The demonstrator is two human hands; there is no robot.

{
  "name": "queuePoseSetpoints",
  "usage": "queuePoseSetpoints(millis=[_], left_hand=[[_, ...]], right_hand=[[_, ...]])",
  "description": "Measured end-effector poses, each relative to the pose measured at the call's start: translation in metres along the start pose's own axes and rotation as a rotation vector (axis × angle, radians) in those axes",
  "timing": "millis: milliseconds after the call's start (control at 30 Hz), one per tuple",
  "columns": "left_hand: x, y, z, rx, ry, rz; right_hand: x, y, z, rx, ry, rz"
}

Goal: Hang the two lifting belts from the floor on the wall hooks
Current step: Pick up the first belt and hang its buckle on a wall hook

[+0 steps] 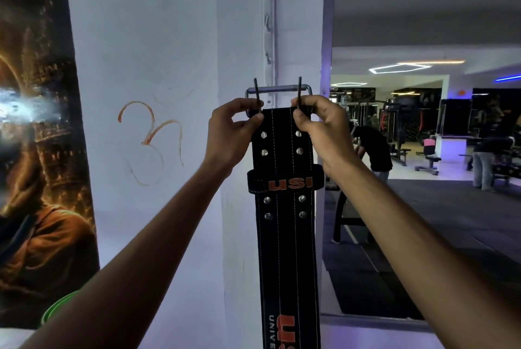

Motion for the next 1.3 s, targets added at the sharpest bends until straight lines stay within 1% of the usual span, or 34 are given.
queuePoseSetpoints(millis=[200, 467, 633, 767, 867, 1000, 1100, 1200, 1300], left_hand=[[0.002, -0.039, -0.058, 0.022, -0.025, 0.044], [0.000, -0.080, -0.102, 0.031, 0.009, 0.090], [0.002, -0.100, -0.117, -0.023, 0.037, 0.093], [0.004, -0.118, -0.116, -0.069, 0.021, 0.088], [0.005, -0.133, -0.102, -0.086, 0.016, 0.119], [0.004, -0.137, -0.100, -0.078, 0.024, 0.162], [0.006, -0.132, -0.099, -0.048, 0.013, 0.141], [0.003, -0.129, -0.101, -0.057, 0.069, 0.108], [0.000, -0.123, -0.111, -0.052, 0.095, 0.001]], right_hand=[[0.023, 0.028, -0.050, 0.001, 0.043, 0.017], [0.050, 0.056, -0.093, 0.013, 0.038, 0.030], [0.059, 0.074, -0.109, 0.028, 0.056, 0.016], [0.057, 0.093, -0.108, 0.043, 0.076, 0.022], [0.060, 0.107, -0.101, 0.033, 0.038, 0.032], [0.060, 0.104, -0.100, -0.066, 0.070, 0.092], [0.055, 0.097, -0.100, -0.122, 0.138, 0.058], [0.050, 0.096, -0.102, -0.098, 0.179, 0.023], [0.050, 0.102, -0.108, -0.022, 0.198, 0.025]])
Point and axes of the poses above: each hand's wrist, its own z-axis away from the middle knuckle, its own x-axis out of the palm, y = z × x, the point moved 7 cm from there along -z, towards the middle knuckle, and after that the axes turned 10 degrees about z, right-handed, at the moved point
